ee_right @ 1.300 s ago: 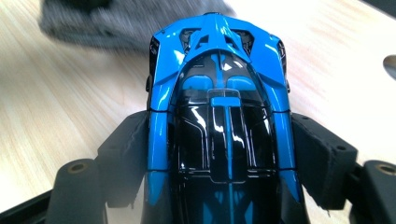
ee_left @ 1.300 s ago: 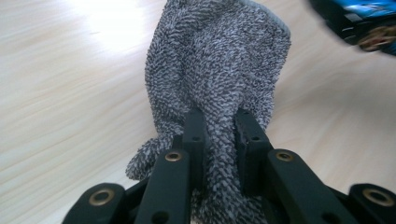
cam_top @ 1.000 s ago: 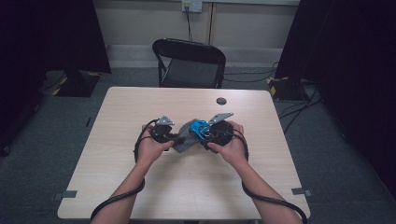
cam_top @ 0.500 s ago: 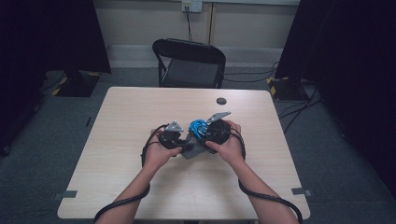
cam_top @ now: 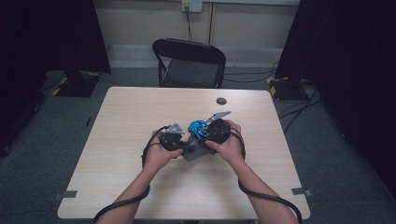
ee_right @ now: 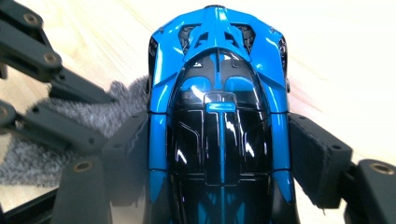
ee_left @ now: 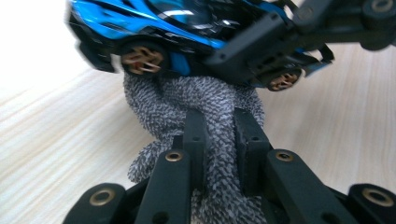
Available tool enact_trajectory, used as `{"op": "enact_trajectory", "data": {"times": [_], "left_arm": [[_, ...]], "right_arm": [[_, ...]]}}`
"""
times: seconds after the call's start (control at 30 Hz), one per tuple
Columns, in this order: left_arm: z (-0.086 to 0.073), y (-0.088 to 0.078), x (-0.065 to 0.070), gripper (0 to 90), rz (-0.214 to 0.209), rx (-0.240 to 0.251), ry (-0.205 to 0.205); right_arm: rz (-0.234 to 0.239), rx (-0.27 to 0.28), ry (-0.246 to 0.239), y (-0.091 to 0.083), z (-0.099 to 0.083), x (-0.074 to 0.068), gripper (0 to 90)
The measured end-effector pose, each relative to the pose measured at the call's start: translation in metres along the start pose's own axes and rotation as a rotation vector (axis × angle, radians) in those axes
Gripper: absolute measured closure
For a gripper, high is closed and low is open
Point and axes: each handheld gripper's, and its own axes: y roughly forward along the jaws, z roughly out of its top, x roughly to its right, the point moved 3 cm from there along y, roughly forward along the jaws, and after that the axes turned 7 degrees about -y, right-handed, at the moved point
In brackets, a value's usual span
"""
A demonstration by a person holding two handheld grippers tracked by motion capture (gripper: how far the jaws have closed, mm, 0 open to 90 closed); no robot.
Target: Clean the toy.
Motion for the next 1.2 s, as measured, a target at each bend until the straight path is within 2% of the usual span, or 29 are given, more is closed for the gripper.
{"op": "enact_trajectory", "data": {"times": [0.33,0.63,0.73,0.8,0.87,0.9,0.97,1.0,1.17,1.2], "left_arm": [[-0.005,0.010,0.019,77.5,-0.060,-0.026,0.039],[-0.012,0.021,0.038,77.4,-0.145,-0.064,0.079],[-0.014,0.019,0.037,77.3,-0.142,-0.080,0.087],[-0.014,0.014,0.030,77.3,-0.095,-0.092,0.080],[-0.013,0.006,0.015,77.3,-0.053,-0.066,0.038],[-0.012,0.002,0.010,77.4,-0.026,-0.060,0.030],[-0.010,-0.007,-0.005,77.4,0.050,-0.050,0.004],[-0.009,-0.013,-0.014,77.4,0.093,-0.030,-0.020],[-0.001,-0.030,-0.043,77.3,0.221,0.036,-0.092],[0.001,-0.033,-0.048,77.3,0.236,0.053,-0.100]], "right_arm": [[-0.001,0.000,0.029,0.000,0.004,0.003,28.4],[-0.006,0.005,0.049,-0.001,0.005,0.007,28.4],[-0.006,0.009,0.056,-0.003,0.005,0.010,28.4],[-0.006,0.019,0.064,-0.006,0.005,0.012,28.4],[-0.007,0.026,0.069,-0.010,0.005,0.013,28.4],[-0.004,0.025,0.068,-0.011,0.004,0.014,28.4],[-0.003,0.036,0.066,-0.014,0.004,0.013,28.4],[-0.001,0.034,0.060,-0.015,0.004,0.013,28.4],[0.015,0.040,0.045,-0.018,0.004,0.008,28.4],[0.015,0.044,0.042,-0.018,0.005,0.006,28.4]]}}
